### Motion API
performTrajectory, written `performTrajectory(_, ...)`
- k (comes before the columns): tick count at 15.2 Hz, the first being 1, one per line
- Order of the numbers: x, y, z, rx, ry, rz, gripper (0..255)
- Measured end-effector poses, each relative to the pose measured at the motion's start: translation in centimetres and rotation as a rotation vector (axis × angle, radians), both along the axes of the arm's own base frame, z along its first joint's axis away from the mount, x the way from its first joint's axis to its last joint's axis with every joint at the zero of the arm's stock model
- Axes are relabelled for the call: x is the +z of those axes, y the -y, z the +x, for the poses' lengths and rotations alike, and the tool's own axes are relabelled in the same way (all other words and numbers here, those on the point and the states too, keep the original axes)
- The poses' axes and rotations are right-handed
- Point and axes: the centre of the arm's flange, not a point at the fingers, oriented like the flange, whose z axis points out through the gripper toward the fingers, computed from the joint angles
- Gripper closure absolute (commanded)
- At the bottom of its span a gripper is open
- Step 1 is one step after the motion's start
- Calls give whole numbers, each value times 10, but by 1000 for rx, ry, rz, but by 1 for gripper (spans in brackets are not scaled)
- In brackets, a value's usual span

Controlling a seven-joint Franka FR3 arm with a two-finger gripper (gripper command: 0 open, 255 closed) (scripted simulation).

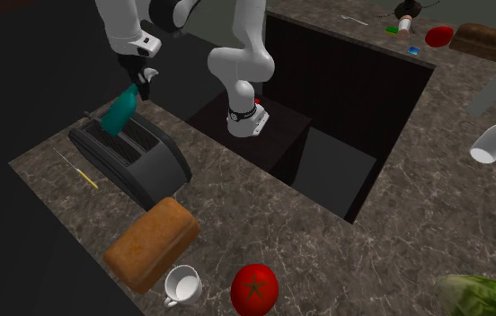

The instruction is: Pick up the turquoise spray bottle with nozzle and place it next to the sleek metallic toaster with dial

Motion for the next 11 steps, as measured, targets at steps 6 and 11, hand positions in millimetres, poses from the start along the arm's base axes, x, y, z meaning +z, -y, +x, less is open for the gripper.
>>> performTrajectory(6,2,73,24,0,-1,2,255)
performTrajectory(11,0,136,52,-4,1,1,255)
